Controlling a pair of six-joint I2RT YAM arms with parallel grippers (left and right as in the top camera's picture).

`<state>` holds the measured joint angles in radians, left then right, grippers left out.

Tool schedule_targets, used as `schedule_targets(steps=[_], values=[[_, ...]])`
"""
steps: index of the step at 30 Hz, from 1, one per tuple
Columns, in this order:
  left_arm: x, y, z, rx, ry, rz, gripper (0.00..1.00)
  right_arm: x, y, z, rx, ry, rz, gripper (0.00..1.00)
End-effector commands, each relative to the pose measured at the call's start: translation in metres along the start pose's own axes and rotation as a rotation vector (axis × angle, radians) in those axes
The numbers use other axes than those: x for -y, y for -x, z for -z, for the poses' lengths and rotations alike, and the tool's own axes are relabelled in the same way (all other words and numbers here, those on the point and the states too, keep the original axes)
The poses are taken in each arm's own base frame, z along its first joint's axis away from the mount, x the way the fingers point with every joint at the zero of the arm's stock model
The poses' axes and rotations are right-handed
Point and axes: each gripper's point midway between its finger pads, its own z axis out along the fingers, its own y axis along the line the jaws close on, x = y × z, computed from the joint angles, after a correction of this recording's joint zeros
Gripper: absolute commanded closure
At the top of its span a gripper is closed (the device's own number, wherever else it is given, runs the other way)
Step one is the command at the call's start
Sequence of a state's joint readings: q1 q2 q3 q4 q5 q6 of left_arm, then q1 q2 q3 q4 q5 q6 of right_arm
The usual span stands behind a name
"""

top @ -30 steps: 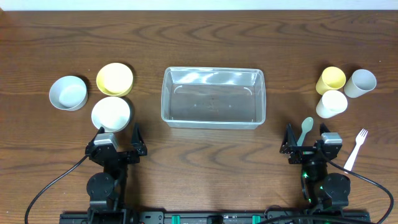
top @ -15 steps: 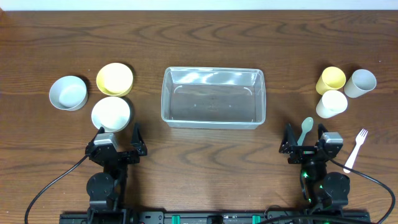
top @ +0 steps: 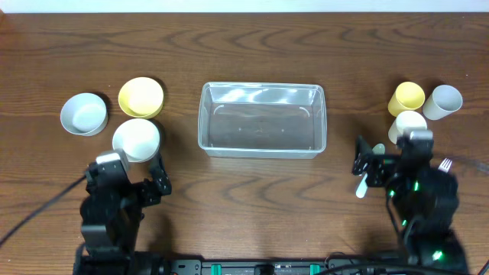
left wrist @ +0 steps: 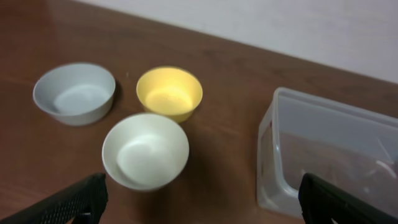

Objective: Pack container
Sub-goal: 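Move the right gripper to the white cup and grasp its rim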

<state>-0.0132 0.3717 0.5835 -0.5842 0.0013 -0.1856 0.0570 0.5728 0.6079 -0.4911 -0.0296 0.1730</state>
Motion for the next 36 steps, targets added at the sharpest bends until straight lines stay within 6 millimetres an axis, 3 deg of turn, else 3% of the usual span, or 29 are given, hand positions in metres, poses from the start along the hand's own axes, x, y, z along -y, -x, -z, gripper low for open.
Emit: schedule_targets(steps=[1,9,13,16,20,29,36], values=[[0.008,0.010,0.001,-0.080,-0.010,0.030,0.02,0.010,0.026,-0.005,-0.120,-0.079,0.010,0.01],[0.016,0.005,-0.004,-0.299,-0.005,0.031,0.02,0.041,0.043,-0.017,-0.597,-0.222,-0.103,0.01],[0.021,0.005,-0.005,-0.316,-0.027,0.034,0.02,0.043,0.054,-0.033,-0.668,-0.208,-0.046,0.01],[0.021,0.005,-0.005,-0.316,-0.027,0.034,0.02,0.061,0.053,-0.048,-0.671,-0.307,-0.084,0.05],[0.020,0.005,-0.005,-0.316,-0.027,0.034,0.02,0.085,0.037,-0.066,-0.730,-0.431,-0.118,0.11],[0.020,0.004,-0.005,-0.316,-0.026,0.033,0.02,0.102,-0.018,-0.117,-0.918,-0.454,-0.121,0.13],[0.020,0.004,-0.005,-0.316,-0.026,0.033,0.02,0.111,-0.045,-0.140,-0.989,-0.464,-0.124,0.13]])
